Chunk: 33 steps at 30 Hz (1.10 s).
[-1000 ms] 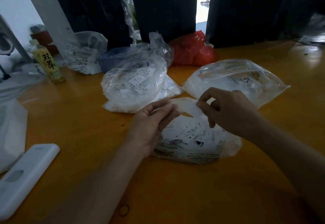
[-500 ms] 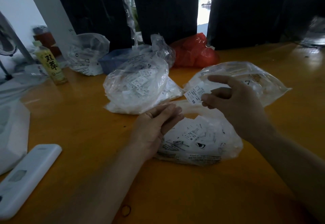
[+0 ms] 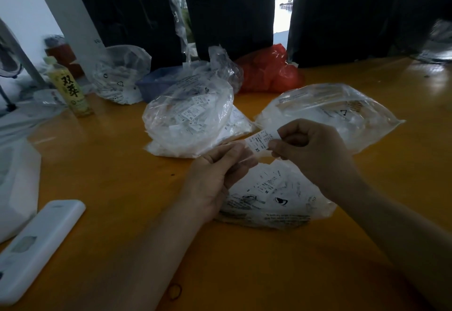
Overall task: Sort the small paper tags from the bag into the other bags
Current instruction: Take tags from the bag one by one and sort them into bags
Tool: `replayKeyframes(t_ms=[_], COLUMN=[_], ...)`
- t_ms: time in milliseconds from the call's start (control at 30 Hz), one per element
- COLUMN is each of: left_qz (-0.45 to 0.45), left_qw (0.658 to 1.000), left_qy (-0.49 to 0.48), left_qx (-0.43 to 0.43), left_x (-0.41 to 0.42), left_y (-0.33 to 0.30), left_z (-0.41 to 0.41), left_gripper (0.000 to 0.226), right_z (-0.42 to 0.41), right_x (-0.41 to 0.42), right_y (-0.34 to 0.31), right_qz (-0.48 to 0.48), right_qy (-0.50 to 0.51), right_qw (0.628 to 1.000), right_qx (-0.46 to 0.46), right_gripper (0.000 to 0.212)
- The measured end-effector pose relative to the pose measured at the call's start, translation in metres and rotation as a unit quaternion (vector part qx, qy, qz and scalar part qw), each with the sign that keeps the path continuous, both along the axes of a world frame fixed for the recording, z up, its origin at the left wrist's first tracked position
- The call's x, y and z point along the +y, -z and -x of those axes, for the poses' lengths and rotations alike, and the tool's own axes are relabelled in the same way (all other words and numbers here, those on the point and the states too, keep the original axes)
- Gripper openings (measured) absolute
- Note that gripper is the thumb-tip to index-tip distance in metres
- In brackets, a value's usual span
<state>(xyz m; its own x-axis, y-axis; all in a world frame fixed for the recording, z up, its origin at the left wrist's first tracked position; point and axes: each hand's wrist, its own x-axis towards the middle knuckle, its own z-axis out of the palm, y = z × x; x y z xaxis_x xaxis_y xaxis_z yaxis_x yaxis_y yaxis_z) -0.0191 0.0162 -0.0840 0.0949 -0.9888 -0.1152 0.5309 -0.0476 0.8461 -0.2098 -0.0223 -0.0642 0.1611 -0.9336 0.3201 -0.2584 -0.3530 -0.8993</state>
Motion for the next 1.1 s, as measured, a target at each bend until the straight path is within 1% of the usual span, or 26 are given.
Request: replayKeyframes(t_ms=[167,233,333,433,600,633,700,767,833,900,967,1000,1033,1100], left_qz=[-0.005,0.007,0.027,0.035,0.038,0.038,0.037,0.027,0.020,0.014,0.012,0.023,0.037,0.066], left_qw=[1.000,1.000,0.998,0.998,0.997,0.997,0.996,0.995,0.992,0.983,0.966,0.951,0.936,0.909], left_qy=[-0.011,-0.008,0.000,-0.003,-0.016,-0.021,-0.031,-0.028,-0.010,0.005,-0.008,-0.015,-0.021,-0.044], left_qx=[0.009,-0.008,-0.050,-0.060,-0.063,-0.069,-0.076,-0.089,-0.122,-0.182,-0.259,-0.307,-0.350,-0.410], left_x=[-0.003,-0.003,-0.003,-0.004,-0.003,-0.002,0.001,0.002,0.005,0.010,0.016,0.019,0.022,0.024], left_y=[0.003,0.005,0.009,0.010,0.012,0.011,0.011,0.008,0.001,-0.005,-0.012,-0.014,-0.017,-0.019], left_z=[-0.001,-0.001,0.000,-0.001,0.001,0.002,0.003,0.005,0.006,0.007,0.006,0.005,0.006,0.006], left_gripper=[0.038,0.034,0.025,0.019,0.019,0.020,0.024,0.029,0.028,0.024,0.013,0.018,0.027,0.033], right_z=[-0.001,-0.001,-0.002,-0.004,-0.010,-0.012,-0.014,-0.016,-0.016,-0.014,-0.008,-0.005,-0.001,0.006], right_x=[-0.001,-0.001,0.001,0.003,0.010,0.012,0.016,0.016,0.014,0.010,0.007,0.009,0.011,0.015], right_y=[0.001,0.001,0.003,0.005,0.011,0.012,0.011,0.010,0.007,0.004,0.000,-0.001,-0.002,-0.004], right_qz=[-0.024,-0.023,0.004,0.047,0.104,0.111,0.140,0.168,0.174,0.157,0.134,0.127,0.124,0.116], right_qy=[-0.004,-0.003,-0.005,-0.003,0.000,-0.002,-0.005,-0.014,-0.019,-0.023,-0.026,-0.028,-0.028,-0.027], right_qw=[0.999,0.999,0.998,0.996,0.988,0.984,0.975,0.970,0.967,0.969,0.974,0.978,0.980,0.983], right_qx=[0.033,0.046,0.061,0.079,0.118,0.138,0.171,0.176,0.184,0.191,0.178,0.163,0.151,0.138], right_gripper=[0.015,0.016,0.025,0.022,0.009,0.010,0.019,0.012,0.016,0.017,0.015,0.017,0.019,0.015])
